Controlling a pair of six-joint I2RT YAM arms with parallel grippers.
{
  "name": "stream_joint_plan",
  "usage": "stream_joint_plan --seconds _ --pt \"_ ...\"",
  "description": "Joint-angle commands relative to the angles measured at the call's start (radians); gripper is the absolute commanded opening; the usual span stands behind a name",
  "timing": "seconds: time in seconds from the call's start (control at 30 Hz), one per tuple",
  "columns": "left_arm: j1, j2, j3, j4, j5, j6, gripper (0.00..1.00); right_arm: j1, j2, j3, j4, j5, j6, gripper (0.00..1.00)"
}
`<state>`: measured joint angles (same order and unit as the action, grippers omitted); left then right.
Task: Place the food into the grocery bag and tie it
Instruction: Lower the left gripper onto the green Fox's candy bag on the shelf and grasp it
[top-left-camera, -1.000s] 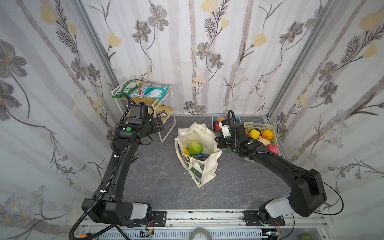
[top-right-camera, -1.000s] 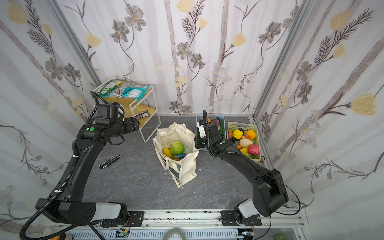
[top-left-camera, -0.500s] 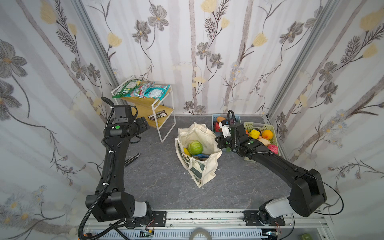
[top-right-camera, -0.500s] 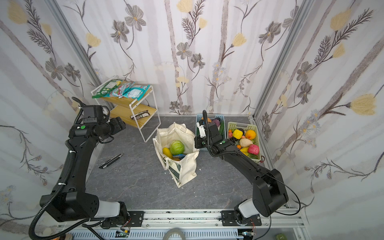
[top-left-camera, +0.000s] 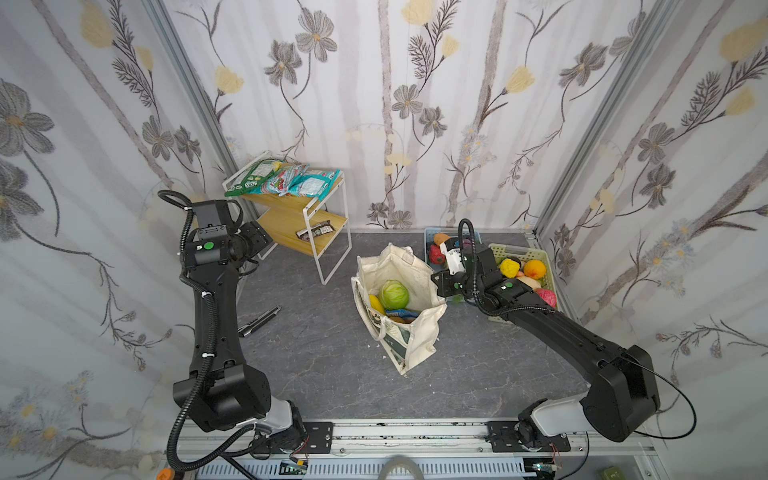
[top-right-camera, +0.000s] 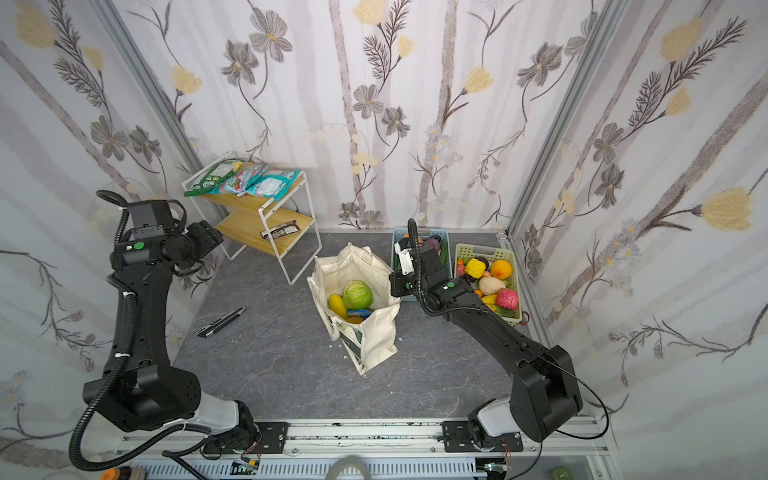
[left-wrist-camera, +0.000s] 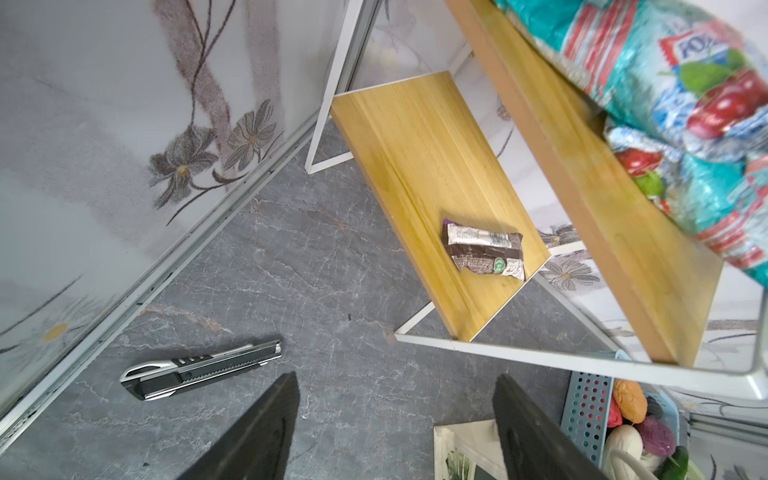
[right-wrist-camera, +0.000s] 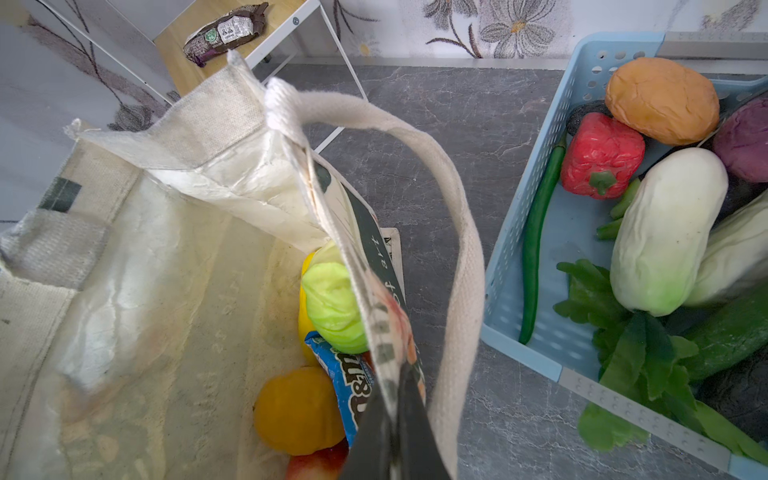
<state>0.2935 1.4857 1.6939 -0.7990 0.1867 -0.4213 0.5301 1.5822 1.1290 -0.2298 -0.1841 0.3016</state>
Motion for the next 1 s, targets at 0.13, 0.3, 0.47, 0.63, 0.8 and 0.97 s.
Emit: stream_joint_plan --seconds 0.13,0.3,0.47,0.63,0.8,0.97 --pt "0.015 0.030 0.046 0.118 0.002 -0.111 0.77 0.003 0.005 0.009 0.029 -0.018 -0.013 0.00" --pt "0.034 0.051 0.044 0.213 0.038 -0.229 0.78 0.004 -0.001 0.003 0.032 -0.021 -0.013 0.00" --pt "0.039 0.077 0.041 0.311 0.054 -0.359 0.78 0.004 -0.006 0.003 0.031 -0.019 -0.015 0.00" --pt "0.039 0.116 0.048 0.407 0.101 -0.472 0.78 0.005 0.003 0.013 0.032 -0.019 -0.018 0.00" --pt "0.042 0.150 0.061 0.474 0.136 -0.554 0.78 0.004 0.002 0.011 0.036 -0.019 -0.018 0.00" --pt "0.045 0.170 0.077 0.534 0.155 -0.617 0.78 0.005 0.001 -0.003 0.041 -0.020 -0.016 0.00"
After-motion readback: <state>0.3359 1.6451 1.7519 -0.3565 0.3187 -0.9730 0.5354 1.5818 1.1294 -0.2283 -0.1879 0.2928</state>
